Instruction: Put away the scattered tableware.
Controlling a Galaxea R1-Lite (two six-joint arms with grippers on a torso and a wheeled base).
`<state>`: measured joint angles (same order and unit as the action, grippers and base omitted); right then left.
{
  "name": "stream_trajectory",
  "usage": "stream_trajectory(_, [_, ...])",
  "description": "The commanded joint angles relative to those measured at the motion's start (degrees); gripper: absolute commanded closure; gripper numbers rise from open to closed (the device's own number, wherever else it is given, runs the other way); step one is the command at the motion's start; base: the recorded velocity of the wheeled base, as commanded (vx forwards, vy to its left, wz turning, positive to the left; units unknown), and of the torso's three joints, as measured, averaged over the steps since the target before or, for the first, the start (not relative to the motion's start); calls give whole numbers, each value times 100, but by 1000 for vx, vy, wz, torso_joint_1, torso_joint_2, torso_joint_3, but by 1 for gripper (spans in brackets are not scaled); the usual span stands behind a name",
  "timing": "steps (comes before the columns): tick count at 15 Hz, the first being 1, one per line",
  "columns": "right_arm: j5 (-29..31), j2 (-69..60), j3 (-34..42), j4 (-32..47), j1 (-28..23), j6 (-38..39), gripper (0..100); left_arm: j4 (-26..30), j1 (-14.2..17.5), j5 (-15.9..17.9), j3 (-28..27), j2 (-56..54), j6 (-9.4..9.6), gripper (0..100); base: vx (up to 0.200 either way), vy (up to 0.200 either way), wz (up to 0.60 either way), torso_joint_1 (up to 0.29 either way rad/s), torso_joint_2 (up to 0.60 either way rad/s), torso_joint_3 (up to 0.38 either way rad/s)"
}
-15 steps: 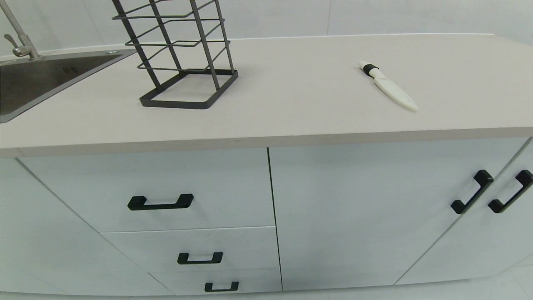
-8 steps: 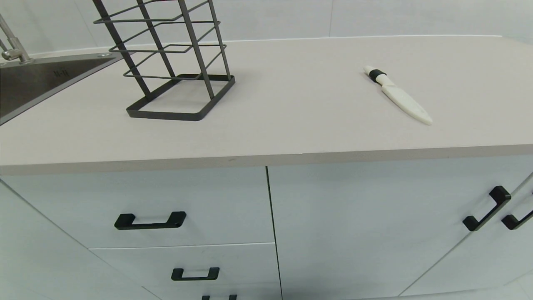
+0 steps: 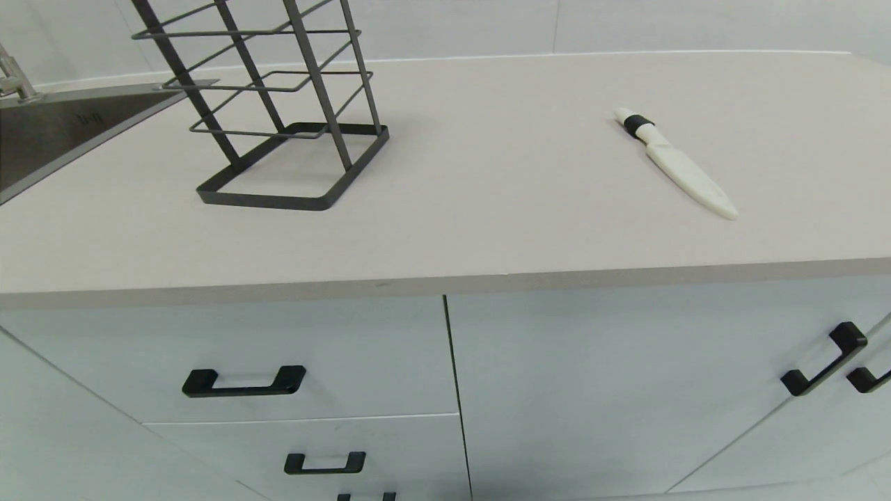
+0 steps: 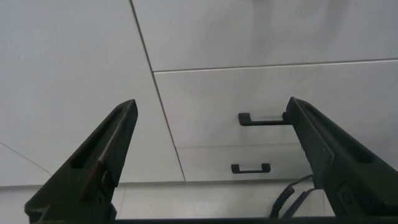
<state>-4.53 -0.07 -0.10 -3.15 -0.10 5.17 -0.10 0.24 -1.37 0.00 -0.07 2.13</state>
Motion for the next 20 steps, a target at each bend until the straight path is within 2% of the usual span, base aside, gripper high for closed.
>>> stream_trajectory(1, [-4,7,1,-2,1,2,0,1,2,-4,0,7,-2,0,0,0,0,246,-56,-168])
stream_trajectory(6, [-4,7,1,-2,1,2,0,1,2,-4,0,7,50,0,0,0,0,226,-524,-207])
stream_trajectory(13, [-4,7,1,-2,1,2,0,-8,2,-4,0,7,15,0,0,0,0,179,-495,-212])
stream_trajectory(20, [-4,7,1,-2,1,2,0,1,2,-4,0,7,15,0,0,0,0,334,-500,-234])
